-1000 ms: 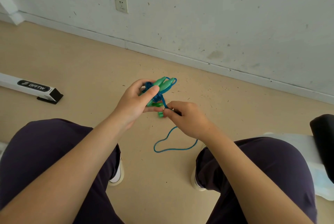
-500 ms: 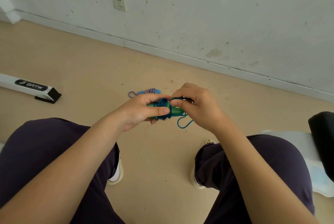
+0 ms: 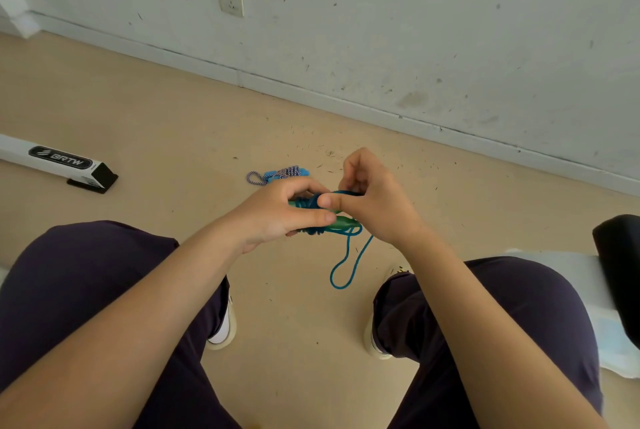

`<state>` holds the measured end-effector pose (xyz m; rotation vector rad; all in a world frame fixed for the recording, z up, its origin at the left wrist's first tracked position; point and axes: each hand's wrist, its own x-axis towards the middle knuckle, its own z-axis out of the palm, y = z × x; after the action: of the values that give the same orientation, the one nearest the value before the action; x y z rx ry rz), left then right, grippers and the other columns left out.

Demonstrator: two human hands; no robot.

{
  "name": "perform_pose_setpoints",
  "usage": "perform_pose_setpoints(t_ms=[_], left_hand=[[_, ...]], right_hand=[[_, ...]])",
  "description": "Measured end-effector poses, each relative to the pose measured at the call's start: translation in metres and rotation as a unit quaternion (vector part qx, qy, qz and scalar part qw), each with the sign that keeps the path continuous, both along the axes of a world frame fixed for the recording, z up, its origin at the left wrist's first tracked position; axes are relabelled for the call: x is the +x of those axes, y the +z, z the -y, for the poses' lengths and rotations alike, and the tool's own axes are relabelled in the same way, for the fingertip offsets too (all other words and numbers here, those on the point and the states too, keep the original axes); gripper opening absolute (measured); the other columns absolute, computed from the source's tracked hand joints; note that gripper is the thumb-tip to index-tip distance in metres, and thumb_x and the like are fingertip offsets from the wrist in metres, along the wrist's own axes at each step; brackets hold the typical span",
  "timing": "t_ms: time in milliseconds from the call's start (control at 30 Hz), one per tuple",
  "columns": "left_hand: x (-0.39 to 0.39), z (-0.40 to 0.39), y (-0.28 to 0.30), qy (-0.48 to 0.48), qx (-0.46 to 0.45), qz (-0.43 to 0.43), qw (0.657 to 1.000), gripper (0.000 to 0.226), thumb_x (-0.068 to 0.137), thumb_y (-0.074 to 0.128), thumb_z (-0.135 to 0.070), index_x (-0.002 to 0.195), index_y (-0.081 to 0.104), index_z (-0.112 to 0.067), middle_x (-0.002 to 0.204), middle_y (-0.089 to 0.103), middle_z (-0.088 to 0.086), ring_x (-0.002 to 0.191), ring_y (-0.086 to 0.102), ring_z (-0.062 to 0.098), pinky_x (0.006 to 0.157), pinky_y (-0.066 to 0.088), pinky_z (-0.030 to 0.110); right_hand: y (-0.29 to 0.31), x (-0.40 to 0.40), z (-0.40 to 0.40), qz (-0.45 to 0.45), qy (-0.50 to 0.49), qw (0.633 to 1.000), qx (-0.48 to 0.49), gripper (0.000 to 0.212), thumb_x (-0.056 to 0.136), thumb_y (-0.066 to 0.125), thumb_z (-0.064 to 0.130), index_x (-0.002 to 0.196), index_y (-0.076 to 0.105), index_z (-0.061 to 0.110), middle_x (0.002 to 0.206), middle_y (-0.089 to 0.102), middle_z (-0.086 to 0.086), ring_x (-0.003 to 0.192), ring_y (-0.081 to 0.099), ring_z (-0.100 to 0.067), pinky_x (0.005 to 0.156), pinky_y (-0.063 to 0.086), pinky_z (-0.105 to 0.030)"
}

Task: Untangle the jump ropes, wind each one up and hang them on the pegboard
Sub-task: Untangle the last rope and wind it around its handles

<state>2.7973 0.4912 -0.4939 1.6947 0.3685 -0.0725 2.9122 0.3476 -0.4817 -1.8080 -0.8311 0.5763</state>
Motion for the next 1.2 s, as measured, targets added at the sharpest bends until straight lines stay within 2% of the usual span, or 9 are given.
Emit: perform_pose_setpoints(t_ms=[167, 267, 367, 467, 633, 800, 967, 1100, 1200], left_hand=[[-0.002, -0.003, 0.008, -0.016, -0.003, 0.014, 1.0, 0.049, 0.077, 0.082, -0.024, 0.117, 0.062, -0.045, 0.097, 0.071, 0.002, 0.076, 0.066, 0.011, 0.063, 0.046, 0.024], [-0.004, -0.005, 0.008, -0.03, -0.022, 0.036, 0.999, 0.061, 0.071, 0.08, -0.031, 0.123, 0.058, -0.055, 0.108, 0.069, 0.013, 0.078, 0.064, 0.013, 0.062, 0.045, 0.026], [-0.005, -0.004, 0.006, -0.023, -0.028, 0.059, 0.998, 0.058, 0.074, 0.078, -0.028, 0.124, 0.062, -0.051, 0.111, 0.068, 0.011, 0.079, 0.063, 0.016, 0.062, 0.044, 0.025], [-0.003, -0.003, 0.006, 0.014, -0.047, 0.075, 0.996, 0.038, 0.072, 0.079, -0.026, 0.107, 0.073, -0.038, 0.093, 0.071, -0.003, 0.077, 0.065, 0.014, 0.058, 0.042, 0.023], [-0.002, -0.007, 0.002, 0.031, -0.059, 0.086, 0.994, 0.051, 0.062, 0.086, -0.03, 0.109, 0.066, -0.033, 0.108, 0.069, 0.002, 0.079, 0.063, 0.009, 0.063, 0.048, 0.022], [0.001, -0.013, 0.0, 0.091, -0.074, 0.126, 0.985, 0.049, 0.071, 0.08, -0.018, 0.115, 0.057, -0.023, 0.104, 0.063, -0.002, 0.07, 0.061, 0.005, 0.066, 0.049, 0.024], [0.004, -0.02, -0.002, 0.182, -0.121, 0.142, 0.966, 0.04, 0.082, 0.076, -0.006, 0.112, 0.055, -0.021, 0.093, 0.067, -0.001, 0.063, 0.055, 0.017, 0.063, 0.047, 0.028], [0.006, -0.026, -0.006, 0.238, -0.078, 0.127, 0.96, 0.042, 0.081, 0.078, -0.012, 0.113, 0.054, -0.021, 0.106, 0.066, 0.015, 0.076, 0.061, 0.028, 0.06, 0.046, 0.03], [0.005, -0.024, -0.009, 0.194, 0.016, 0.111, 0.974, 0.039, 0.078, 0.078, -0.023, 0.107, 0.055, -0.033, 0.102, 0.066, 0.012, 0.067, 0.058, 0.016, 0.063, 0.048, 0.03]], right_hand=[[-0.002, 0.002, 0.002, -0.025, 0.035, 0.999, 0.021, 0.043, 0.078, 0.082, 0.013, 0.069, 0.04, 0.011, 0.064, 0.037, -0.001, 0.057, 0.034, -0.01, 0.054, 0.032, -0.023], [-0.001, 0.003, 0.004, -0.029, 0.054, 0.998, 0.014, 0.03, 0.08, 0.079, 0.014, 0.069, 0.052, 0.007, 0.06, 0.045, 0.007, 0.053, 0.038, -0.004, 0.053, 0.034, -0.015], [0.002, 0.004, 0.007, -0.059, 0.063, 0.996, 0.002, 0.017, 0.082, 0.075, 0.027, 0.08, 0.067, 0.013, 0.066, 0.061, 0.014, 0.062, 0.052, -0.004, 0.062, 0.042, -0.017], [0.002, 0.003, 0.007, -0.108, 0.053, 0.993, -0.001, 0.042, 0.089, 0.055, 0.053, 0.095, 0.07, 0.014, 0.077, 0.065, 0.009, 0.071, 0.059, -0.006, 0.066, 0.045, -0.02], [-0.003, 0.001, 0.003, -0.181, 0.065, 0.981, 0.0, 0.07, 0.093, 0.033, 0.068, 0.111, 0.058, 0.004, 0.073, 0.059, 0.002, 0.061, 0.046, -0.016, 0.058, 0.033, -0.028], [-0.003, -0.004, 0.001, -0.19, 0.07, 0.979, -0.021, 0.061, 0.093, 0.028, 0.07, 0.102, 0.062, 0.02, 0.067, 0.055, -0.002, 0.05, 0.037, -0.012, 0.048, 0.025, -0.025], [-0.011, -0.013, -0.003, -0.078, 0.065, 0.992, -0.075, 0.028, 0.104, 0.044, 0.029, 0.098, 0.063, 0.01, 0.057, 0.049, 0.007, 0.048, 0.039, -0.004, 0.052, 0.032, -0.02], [-0.011, -0.019, -0.005, 0.077, 0.07, 0.986, -0.13, 0.021, 0.102, 0.05, 0.027, 0.093, 0.062, 0.012, 0.062, 0.049, 0.009, 0.057, 0.043, -0.004, 0.069, 0.035, -0.023], [-0.005, -0.018, -0.001, 0.138, 0.074, 0.983, -0.094, 0.018, 0.097, 0.059, 0.025, 0.09, 0.064, 0.009, 0.067, 0.054, -0.003, 0.057, 0.04, -0.007, 0.059, 0.035, -0.021]])
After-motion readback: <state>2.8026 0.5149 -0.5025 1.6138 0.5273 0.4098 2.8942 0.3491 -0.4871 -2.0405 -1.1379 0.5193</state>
